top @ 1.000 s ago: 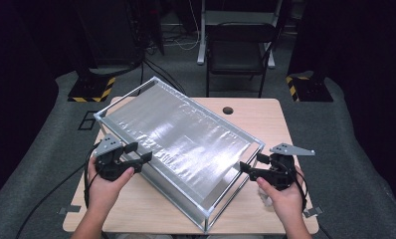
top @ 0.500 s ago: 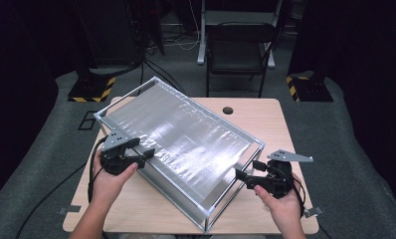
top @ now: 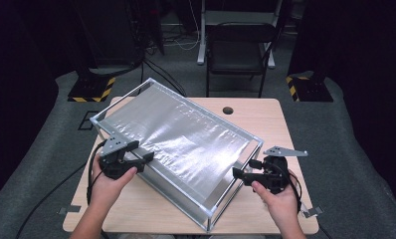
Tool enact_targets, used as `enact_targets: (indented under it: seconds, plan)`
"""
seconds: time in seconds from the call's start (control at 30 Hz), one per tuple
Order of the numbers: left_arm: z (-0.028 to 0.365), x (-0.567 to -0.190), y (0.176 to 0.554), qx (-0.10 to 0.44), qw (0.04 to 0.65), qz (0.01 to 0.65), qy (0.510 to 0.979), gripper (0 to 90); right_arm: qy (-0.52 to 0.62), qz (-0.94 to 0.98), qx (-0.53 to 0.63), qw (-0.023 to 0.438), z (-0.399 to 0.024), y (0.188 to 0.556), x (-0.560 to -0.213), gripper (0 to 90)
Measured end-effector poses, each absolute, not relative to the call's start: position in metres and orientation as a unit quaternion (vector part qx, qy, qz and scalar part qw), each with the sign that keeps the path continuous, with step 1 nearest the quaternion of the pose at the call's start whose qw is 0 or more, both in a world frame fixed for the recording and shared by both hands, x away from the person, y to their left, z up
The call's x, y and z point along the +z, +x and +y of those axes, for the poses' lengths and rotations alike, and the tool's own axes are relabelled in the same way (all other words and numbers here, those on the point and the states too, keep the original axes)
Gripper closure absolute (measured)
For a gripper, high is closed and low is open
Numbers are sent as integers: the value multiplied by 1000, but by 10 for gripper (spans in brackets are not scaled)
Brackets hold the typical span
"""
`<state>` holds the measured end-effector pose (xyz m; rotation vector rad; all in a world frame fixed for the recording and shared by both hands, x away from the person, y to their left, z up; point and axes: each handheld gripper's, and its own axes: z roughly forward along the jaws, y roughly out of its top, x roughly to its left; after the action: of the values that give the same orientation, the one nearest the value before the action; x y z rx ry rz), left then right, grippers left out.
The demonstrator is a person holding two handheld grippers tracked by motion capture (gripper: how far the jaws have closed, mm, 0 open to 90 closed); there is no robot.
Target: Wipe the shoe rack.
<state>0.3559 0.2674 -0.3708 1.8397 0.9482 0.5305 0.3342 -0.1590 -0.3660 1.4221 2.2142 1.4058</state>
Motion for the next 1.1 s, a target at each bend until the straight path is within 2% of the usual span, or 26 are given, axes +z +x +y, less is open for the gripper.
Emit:
enact_targets:
  seconds: [0.3, 0.57, 0.73, 0.87, 1.1]
  plan:
    - [264, -372, 336, 203, 496, 383, 752, 304, 480, 741, 457, 108, -165, 363, -365, 342]
    - [258, -372, 324, 188, 502, 371, 758, 303, 484, 735, 461, 115, -168, 383, -366, 341]
    - [258, -371, 322, 188, 503, 366, 760, 302, 484, 735, 461, 117, -169, 375, -363, 314]
    - [257, -371, 320, 183, 506, 362, 762, 256, 472, 737, 469, 116, -168, 363, -363, 312]
    - [254, -372, 320, 184, 505, 368, 759, 257, 461, 730, 487, 135, -176, 341, -361, 312]
